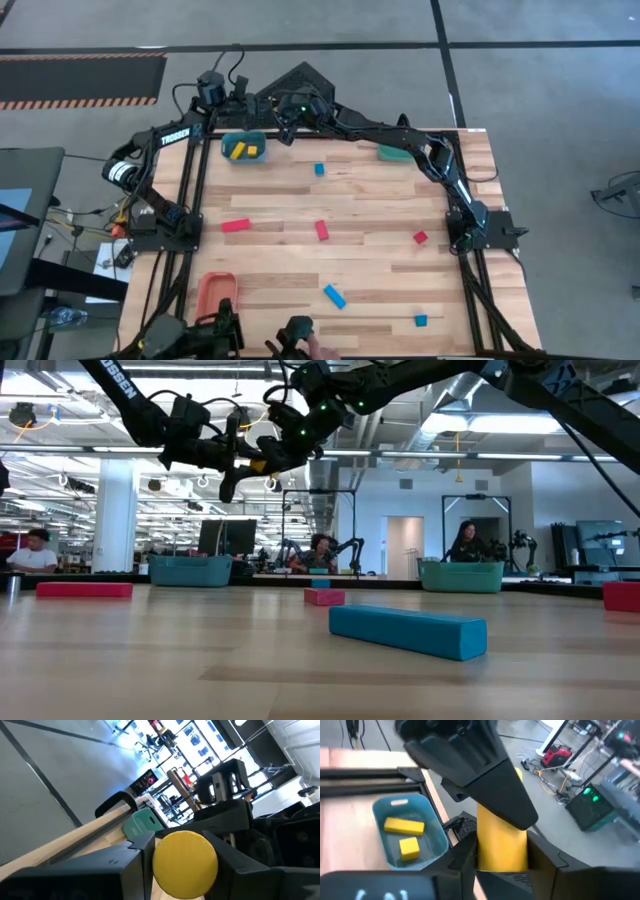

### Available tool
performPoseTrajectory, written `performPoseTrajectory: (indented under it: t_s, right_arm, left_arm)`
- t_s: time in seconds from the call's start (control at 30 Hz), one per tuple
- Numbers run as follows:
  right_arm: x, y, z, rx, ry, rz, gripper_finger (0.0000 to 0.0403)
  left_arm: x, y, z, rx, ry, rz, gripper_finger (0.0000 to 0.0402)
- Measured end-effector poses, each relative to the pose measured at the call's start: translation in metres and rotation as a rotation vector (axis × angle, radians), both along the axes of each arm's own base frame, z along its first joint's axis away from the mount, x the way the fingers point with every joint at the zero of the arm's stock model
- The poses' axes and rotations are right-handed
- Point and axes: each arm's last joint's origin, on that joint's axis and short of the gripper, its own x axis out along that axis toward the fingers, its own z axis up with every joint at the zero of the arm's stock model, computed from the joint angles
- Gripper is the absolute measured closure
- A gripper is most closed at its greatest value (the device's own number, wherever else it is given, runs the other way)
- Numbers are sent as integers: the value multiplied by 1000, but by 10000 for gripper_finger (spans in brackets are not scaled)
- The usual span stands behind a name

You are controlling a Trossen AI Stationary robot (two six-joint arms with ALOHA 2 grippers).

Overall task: Sort & place blocks by color
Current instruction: Put the yellow block into the blue bin

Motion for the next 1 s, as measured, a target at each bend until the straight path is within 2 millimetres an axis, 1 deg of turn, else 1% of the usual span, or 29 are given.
performPoseTrajectory:
  t_s: [0.1, 0.2, 0.27, 0.33, 0.4, 0.47, 0.57, 0.67, 0.73, 0.8, 0.93, 1.0]
  right_arm:
    - [-4, -5, -5, 114, -30, -58, 219]
    - [-12, -12, -18, 272, 12, -70, 191]
    - [-19, -16, -25, 370, 64, -45, 178]
    - [-27, -19, -32, 457, 130, -21, 171]
    - [-35, -21, -38, 521, 196, -16, 171]
    - [-39, -22, -41, 548, 239, -16, 175]
    - [-40, -26, -48, 561, 259, -22, 184]
    - [-42, -28, -53, 601, 262, -46, 192]
    - [-39, -27, -54, 618, 242, -40, 197]
    - [-40, -27, -58, 649, 259, -53, 200]
    - [-41, -23, -59, 670, 276, -62, 201]
    - [-41, -20, -66, 680, 295, -63, 198]
  left_arm:
    - [-7, 4, 0, 26, 11, 25, 303]
    - [-24, 11, -3, 60, 79, 148, 303]
    - [-35, 14, -12, 43, 172, 212, 303]
    - [-44, 13, -25, -5, 282, 234, 303]
    - [-52, 8, -39, -55, 422, 250, 303]
    - [-57, 2, -50, -87, 582, 272, 303]
    - [-60, -5, -59, -93, 744, 287, 303]
    - [-60, -7, -61, -96, 826, 316, 293]
    - [-61, -9, -63, -99, 884, 352, 277]
    - [-61, -11, -65, -117, 935, 366, 259]
    - [-63, -18, -69, -151, 1001, 321, 233]
    - [-64, -20, -71, -173, 1034, 322, 226]
